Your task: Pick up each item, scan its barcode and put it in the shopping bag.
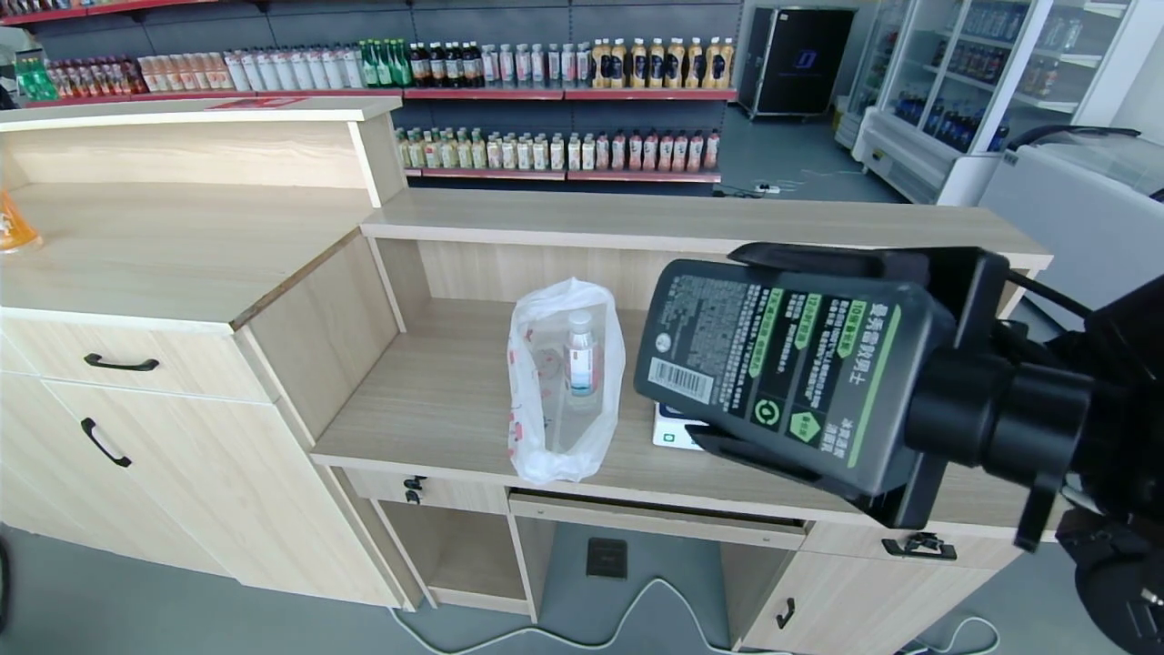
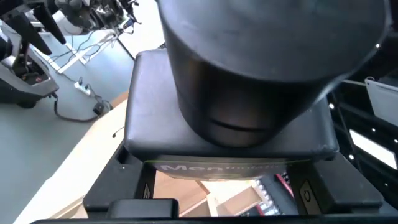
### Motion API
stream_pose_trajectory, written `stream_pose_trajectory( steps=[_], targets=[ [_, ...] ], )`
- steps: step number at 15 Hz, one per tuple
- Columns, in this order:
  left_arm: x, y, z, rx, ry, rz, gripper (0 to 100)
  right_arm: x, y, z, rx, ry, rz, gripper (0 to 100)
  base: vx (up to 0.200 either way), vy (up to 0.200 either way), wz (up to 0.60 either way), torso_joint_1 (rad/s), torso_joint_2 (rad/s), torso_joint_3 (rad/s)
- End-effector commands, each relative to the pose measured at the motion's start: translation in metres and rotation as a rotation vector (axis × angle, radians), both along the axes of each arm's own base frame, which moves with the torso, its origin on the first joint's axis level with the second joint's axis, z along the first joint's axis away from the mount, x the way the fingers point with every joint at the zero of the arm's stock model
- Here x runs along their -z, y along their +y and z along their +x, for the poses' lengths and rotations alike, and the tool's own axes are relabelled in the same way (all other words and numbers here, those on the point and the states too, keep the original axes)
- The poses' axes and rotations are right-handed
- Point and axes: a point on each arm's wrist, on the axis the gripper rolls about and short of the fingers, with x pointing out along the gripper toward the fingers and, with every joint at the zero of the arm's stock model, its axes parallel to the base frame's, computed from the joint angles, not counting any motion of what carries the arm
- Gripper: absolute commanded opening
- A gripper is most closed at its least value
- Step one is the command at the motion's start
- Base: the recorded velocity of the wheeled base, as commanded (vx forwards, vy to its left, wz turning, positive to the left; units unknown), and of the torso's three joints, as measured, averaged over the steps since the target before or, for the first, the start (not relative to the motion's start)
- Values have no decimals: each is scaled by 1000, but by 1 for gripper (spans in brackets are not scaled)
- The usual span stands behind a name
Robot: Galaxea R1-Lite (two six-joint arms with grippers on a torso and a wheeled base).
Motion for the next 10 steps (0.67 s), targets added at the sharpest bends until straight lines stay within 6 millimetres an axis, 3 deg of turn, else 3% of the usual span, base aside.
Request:
stream_pose_trajectory(
  steps=[1, 5, 10],
  targets=[
    [0, 0, 0, -1, -1, 0, 100, 4, 9, -3, -34, 12, -10, 0, 0, 0, 0, 0, 0, 0],
    [0, 0, 0, -1, -1, 0, 100, 11, 29, -22, -128, 6, -22, 0, 0, 0, 0, 0, 0, 0],
    [0, 0, 0, -1, -1, 0, 100, 21, 40, -9, -73, 21, -20, 0, 0, 0, 0, 0, 0, 0]
  ],
)
